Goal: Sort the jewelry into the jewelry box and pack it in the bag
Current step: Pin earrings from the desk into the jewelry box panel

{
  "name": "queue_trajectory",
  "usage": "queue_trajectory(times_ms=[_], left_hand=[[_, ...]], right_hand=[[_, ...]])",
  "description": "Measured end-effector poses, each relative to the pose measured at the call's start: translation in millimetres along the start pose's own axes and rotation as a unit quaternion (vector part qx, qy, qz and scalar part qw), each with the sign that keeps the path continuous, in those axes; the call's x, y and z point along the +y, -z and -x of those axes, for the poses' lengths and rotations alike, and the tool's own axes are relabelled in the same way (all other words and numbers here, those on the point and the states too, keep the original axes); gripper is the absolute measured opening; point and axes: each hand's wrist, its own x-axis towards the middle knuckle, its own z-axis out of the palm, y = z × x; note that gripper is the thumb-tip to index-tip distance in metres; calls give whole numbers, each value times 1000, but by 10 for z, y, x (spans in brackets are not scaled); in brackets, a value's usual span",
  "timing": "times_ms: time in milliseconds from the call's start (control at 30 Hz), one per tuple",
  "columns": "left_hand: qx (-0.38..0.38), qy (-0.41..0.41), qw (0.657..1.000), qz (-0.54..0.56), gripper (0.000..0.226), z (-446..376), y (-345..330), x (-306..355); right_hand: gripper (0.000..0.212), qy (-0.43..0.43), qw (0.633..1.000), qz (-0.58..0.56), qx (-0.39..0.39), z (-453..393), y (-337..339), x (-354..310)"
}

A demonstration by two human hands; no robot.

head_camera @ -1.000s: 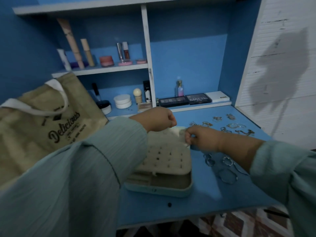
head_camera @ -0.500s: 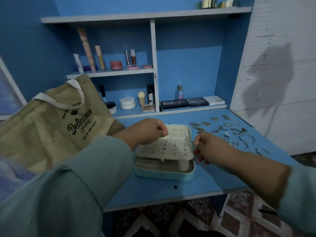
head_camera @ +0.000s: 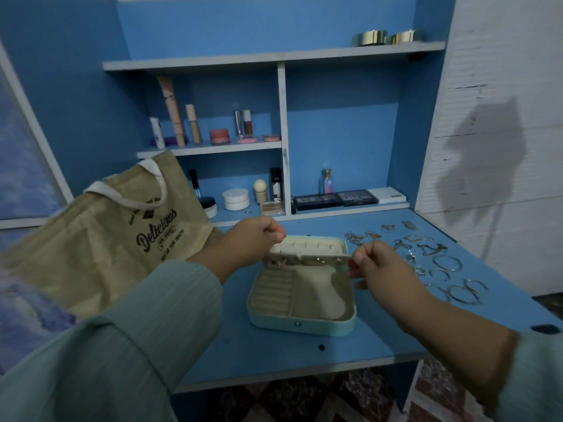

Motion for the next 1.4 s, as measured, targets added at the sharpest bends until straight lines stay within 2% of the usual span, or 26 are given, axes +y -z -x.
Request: queue_trajectory(times_ms=[167, 267, 467, 733, 1033, 1133, 1400], left_hand=[[19, -24, 998, 53, 14, -135, 19, 106], [41, -44, 997, 51, 18, -211, -30, 118], [75, -73, 986, 131, 21, -380, -152, 75], [102, -100, 982, 126, 19, -571, -329, -54], [122, -130, 976, 129, 22, -668, -444, -223], [130, -140, 972, 140, 23, -664, -472, -257], [137, -179, 958, 179, 27, -697, -529, -361]], right_hand=[[21, 7, 999, -8, 39, -174, -30, -37], [21, -2, 999, -20, 43, -268, -44, -26], [19, 15, 998, -17, 58, -403, -38, 96], [24, 54, 998, -23, 9, -550, -103, 218], [22, 68, 995, 66, -6, -576, -241, 310], [13, 75, 993, 85, 15, -564, -271, 342], [12, 130, 979, 153, 37, -556, -376, 359]])
